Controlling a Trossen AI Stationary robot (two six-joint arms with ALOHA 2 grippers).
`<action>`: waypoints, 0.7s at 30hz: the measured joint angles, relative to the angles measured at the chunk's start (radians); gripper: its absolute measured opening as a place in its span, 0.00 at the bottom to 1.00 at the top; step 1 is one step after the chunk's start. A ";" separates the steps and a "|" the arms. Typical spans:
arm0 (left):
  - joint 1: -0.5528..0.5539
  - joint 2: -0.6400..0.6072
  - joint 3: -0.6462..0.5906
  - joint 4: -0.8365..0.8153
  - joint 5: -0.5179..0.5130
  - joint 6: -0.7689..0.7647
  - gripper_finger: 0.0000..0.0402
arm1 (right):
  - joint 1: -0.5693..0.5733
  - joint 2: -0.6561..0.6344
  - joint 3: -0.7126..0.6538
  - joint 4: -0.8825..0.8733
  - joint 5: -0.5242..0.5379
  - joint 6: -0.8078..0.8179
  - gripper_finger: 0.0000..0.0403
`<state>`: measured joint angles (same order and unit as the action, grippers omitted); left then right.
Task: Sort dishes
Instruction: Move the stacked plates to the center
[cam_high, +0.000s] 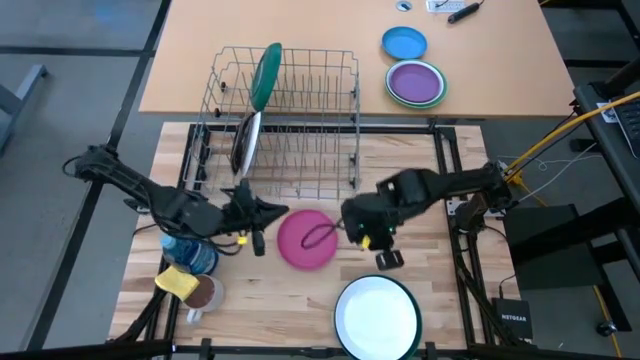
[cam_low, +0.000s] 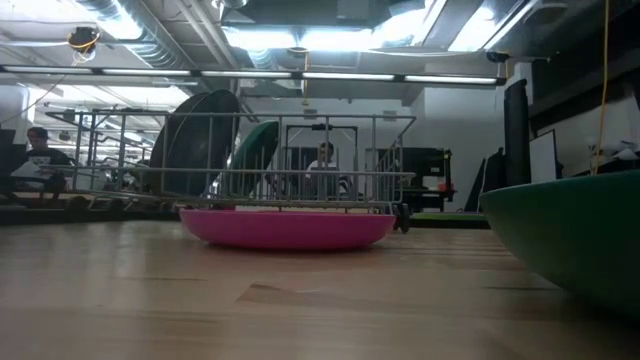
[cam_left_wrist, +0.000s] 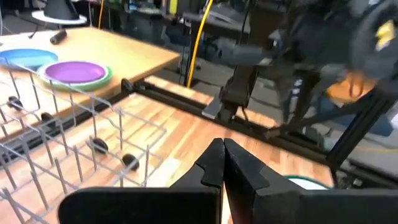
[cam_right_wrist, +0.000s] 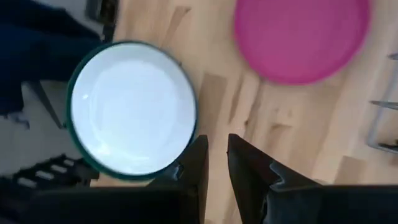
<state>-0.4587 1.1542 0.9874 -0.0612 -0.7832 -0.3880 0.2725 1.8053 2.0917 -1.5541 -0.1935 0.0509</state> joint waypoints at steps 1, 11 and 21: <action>0.000 0.015 0.000 0.000 0.000 -0.006 0.00 | 0.015 -0.001 -0.006 -0.008 0.001 -0.004 0.16; 0.000 0.134 0.000 0.100 0.105 -0.006 0.00 | 0.142 -0.011 -0.142 -0.016 -0.044 0.000 0.16; 0.002 0.166 0.000 0.106 0.123 -0.005 0.00 | 0.234 -0.013 -0.426 0.034 -0.260 -0.038 0.16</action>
<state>-0.4564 1.3205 0.9874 0.0452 -0.6601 -0.3935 0.5066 1.7920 1.6659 -1.5199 -0.4538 0.0130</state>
